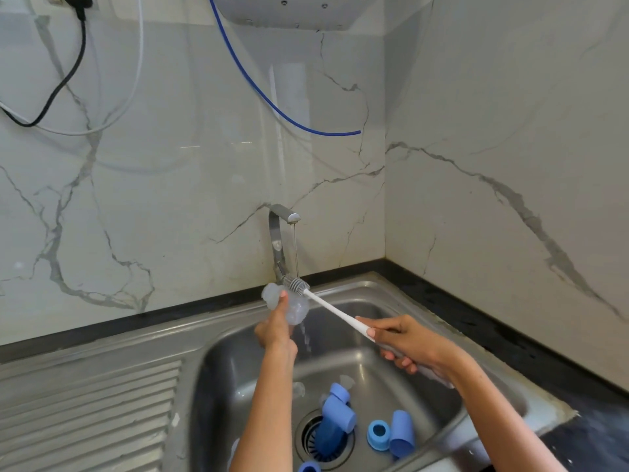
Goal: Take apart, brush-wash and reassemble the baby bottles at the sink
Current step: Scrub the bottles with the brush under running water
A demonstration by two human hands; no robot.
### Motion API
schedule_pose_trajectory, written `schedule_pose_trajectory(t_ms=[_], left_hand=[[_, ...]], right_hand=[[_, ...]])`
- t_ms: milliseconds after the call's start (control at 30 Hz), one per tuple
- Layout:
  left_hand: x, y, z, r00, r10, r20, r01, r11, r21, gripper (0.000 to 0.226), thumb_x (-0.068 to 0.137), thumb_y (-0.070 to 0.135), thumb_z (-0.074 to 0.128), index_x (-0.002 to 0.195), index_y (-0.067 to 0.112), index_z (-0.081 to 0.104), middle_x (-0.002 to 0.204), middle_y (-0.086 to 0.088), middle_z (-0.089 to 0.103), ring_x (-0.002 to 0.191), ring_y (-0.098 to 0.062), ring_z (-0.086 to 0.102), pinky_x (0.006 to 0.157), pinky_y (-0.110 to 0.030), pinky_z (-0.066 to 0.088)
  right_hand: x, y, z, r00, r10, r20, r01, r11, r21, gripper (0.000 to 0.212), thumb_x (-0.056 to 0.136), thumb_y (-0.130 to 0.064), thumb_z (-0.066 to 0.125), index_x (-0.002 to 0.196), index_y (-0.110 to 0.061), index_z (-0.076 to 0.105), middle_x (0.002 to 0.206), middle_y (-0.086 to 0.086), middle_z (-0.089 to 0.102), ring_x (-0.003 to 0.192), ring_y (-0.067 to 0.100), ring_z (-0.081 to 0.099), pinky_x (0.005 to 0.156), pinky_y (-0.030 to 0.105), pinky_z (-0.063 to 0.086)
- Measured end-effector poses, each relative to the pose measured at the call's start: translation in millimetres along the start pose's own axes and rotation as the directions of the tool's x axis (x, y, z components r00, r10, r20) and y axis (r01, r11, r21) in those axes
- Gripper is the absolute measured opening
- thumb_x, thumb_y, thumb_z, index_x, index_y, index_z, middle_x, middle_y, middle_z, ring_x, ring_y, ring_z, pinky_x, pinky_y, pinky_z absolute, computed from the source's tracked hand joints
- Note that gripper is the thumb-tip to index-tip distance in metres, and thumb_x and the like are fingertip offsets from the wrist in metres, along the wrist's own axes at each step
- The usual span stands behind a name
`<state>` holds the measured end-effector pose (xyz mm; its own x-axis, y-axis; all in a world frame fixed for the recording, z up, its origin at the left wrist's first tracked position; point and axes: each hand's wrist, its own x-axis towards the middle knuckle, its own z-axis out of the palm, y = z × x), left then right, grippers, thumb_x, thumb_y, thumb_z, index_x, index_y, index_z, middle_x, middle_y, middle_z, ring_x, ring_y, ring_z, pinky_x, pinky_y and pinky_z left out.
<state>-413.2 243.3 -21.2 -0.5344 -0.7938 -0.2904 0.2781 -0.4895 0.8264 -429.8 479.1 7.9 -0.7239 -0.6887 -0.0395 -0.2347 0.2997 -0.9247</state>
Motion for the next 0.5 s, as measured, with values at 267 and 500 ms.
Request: schedule_pose_trajectory(t_ms=[267, 500], left_hand=[[-1.4, -2.3, 4.6, 0.997, 0.026, 0.074, -0.036, 0.990, 0.134, 0.035, 0.070, 0.030, 0.084, 0.073, 0.011, 0.054, 0.083, -0.008, 0.061, 0.075, -0.021, 0.058, 0.073, -0.031, 0.048], [-1.8, 3.0, 0.0, 0.997, 0.075, 0.007, -0.076, 0.994, 0.076, 0.035, 0.074, 0.027, 0.081, 0.072, 0.010, 0.051, 0.079, -0.005, 0.058, 0.079, -0.021, 0.055, 0.070, -0.029, 0.043]], right_hand=[[-0.6, 1.3, 1.0, 0.999, -0.032, -0.045, 0.030, 0.999, -0.032, 0.034, 0.100, -0.030, 0.049, 0.131, -0.041, 0.050, 0.062, -0.002, 0.048, 0.045, 0.005, 0.036, 0.041, 0.018, 0.032], [-6.5, 0.6, -12.3, 0.998, 0.038, 0.057, -0.043, 0.996, 0.076, 0.034, 0.098, -0.028, 0.052, 0.131, -0.037, 0.055, 0.057, -0.003, 0.046, 0.043, 0.006, 0.033, 0.038, 0.016, 0.031]])
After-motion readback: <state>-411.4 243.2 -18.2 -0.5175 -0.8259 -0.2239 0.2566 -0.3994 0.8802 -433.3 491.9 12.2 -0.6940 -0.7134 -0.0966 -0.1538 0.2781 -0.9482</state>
